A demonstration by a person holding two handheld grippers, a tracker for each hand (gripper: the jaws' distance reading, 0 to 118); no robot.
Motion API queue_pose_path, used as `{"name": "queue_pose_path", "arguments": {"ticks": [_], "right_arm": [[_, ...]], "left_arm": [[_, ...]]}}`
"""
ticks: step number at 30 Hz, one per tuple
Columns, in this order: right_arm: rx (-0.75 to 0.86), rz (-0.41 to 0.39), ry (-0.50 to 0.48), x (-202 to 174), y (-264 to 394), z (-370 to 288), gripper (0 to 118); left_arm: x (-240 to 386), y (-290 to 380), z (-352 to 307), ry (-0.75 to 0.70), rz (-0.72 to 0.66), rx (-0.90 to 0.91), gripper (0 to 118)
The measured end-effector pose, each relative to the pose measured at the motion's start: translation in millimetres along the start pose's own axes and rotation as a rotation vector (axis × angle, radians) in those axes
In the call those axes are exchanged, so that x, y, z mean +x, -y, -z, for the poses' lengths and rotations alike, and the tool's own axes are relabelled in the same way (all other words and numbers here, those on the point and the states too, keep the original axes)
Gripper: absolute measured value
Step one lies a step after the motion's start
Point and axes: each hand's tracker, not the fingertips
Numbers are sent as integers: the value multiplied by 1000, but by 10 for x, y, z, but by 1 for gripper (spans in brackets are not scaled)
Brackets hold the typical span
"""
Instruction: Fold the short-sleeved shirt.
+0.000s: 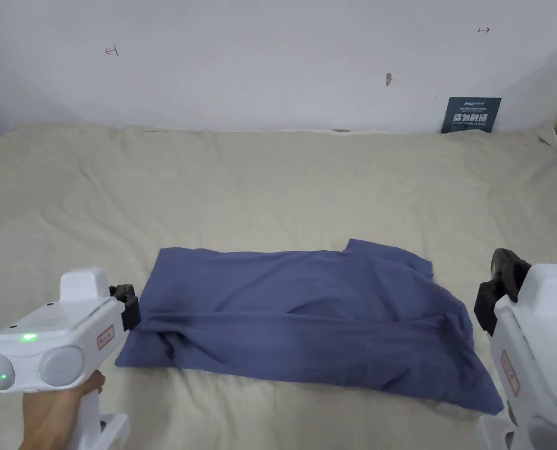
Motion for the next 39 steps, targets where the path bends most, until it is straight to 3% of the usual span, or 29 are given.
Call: {"name": "queue_pose_path", "arguments": {"ticks": [2,3,4,5,6,7,12,13,17,18,19,21,23,25,27,29,30,34,36,37,38,39], "right_arm": [[-13,-4,1,-6,26,73,1],[-22,-4,2,-20,43,103,1],[-30,-4,4,-25,59,138,1],[-40,-2,5,-28,80,180,1],[-49,-2,6,-32,102,222,1],[-58,-3,8,-41,123,251,1],[-120,-5,13,-45,272,433,2],[-132,-6,16,-42,299,463,2],[-187,3,22,3,435,580,2],[-204,8,23,23,470,614,2],[-226,12,25,43,500,636,2],[-278,22,34,102,588,710,5],[-358,42,42,177,694,814,34],[-469,60,34,253,829,964,75],[-571,97,30,330,1021,1120,80],[-660,116,45,377,1222,1248,103],[-698,117,39,400,1340,1309,106],[-816,114,55,462,1697,1453,99],[-857,114,34,478,1829,1477,77],[-870,119,16,483,1876,1477,57],[-878,149,-26,497,1912,1459,45],[-850,149,-19,481,1885,1402,41]], "left_arm": [[-129,29,198,-18,-52,-48,10],[-190,35,315,-14,-65,-103,25],[-237,46,423,-8,-81,-155,58],[-249,57,458,-7,-89,-224,84],[-278,87,543,-29,-89,-248,102],[-275,151,592,-49,-79,-253,111],[-282,378,890,-106,-46,-384,108],[-350,429,998,-105,-49,-402,103],[-403,613,1202,-98,-78,-452,64],[-387,645,1222,-97,-79,-467,63],[-361,653,1194,-95,-78,-453,54],[-321,606,1136,-71,-49,-419,12],[-278,573,1119,-48,-38,-408,8],[-242,544,1127,-49,-14,-411,8],[-245,490,1058,-51,-4,-370,8],[-238,407,954,-36,-28,-345,8],[-247,371,914,-32,-38,-337,8],[-266,301,860,-25,-29,-321,8],[-285,292,845,-24,-36,-319,8],[-256,290,817,-23,-39,-320,8],[-235,298,793,-25,-41,-320,8],[-232,313,778,-28,-41,-320,8]]}}
